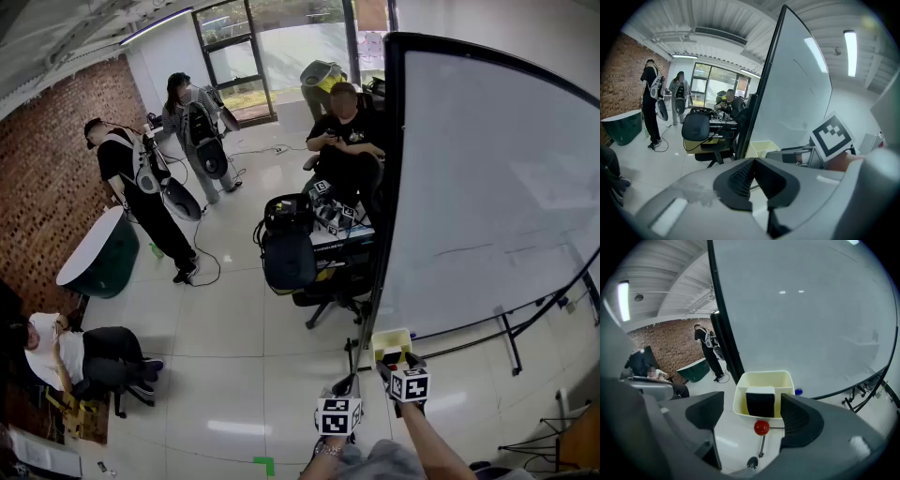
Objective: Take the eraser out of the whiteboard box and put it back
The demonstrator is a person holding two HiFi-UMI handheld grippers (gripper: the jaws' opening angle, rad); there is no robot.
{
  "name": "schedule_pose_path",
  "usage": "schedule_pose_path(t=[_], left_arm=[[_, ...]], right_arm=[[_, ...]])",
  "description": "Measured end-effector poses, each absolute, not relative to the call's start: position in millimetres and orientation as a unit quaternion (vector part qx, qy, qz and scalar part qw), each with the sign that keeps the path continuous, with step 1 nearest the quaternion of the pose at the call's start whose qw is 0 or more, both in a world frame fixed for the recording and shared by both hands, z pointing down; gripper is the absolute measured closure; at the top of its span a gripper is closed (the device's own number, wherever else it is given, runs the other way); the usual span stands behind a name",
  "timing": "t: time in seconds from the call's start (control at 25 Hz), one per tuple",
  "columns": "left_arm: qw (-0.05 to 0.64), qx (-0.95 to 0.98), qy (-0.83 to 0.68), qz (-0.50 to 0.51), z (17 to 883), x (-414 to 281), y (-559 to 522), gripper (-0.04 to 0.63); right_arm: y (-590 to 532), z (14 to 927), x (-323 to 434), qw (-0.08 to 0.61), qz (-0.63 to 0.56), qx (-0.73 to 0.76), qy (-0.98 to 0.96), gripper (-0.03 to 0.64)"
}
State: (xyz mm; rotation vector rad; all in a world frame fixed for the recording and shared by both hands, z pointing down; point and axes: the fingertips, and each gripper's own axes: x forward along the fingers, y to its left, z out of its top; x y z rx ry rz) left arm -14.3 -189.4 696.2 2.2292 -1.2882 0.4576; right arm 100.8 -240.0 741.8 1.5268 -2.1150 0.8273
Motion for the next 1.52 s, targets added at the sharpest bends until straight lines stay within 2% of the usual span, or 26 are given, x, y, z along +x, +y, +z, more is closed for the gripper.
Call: schedule_pose_path(t=[0.36, 0.44, 0.56, 0.64, 0.8, 1.08, 1.52], left_arm=[[0.261, 0.825, -0.468, 0.179, 696, -14, -227, 0.592], [0.262, 0.825, -0.467, 0.182, 697, -10, -230, 0.592], [0.262, 0.824, -0.467, 0.184, 695, -7, -237, 0.592], [0.26, 0.824, -0.468, 0.186, 693, -6, -241, 0.592], [0.258, 0.823, -0.472, 0.182, 692, -5, -248, 0.592], [0.258, 0.825, -0.469, 0.18, 693, 7, -252, 0.592], [0.263, 0.817, -0.48, 0.183, 699, 2, -243, 0.592]], right_arm=[[-263, 780, 105, 0.23, 0.336, 0.544, -0.733, 0.245], [-265, 782, 105, 0.235, 0.336, 0.539, -0.735, 0.267], [-266, 780, 99, 0.256, 0.329, 0.525, -0.742, 0.334], [-263, 776, 98, 0.262, 0.335, 0.515, -0.744, 0.334], [-256, 733, 100, 0.229, 0.346, 0.504, -0.757, 0.336], [-283, 628, 110, 0.149, 0.273, 0.521, -0.795, 0.336], [-300, 707, 107, 0.203, 0.294, 0.518, -0.777, 0.336]])
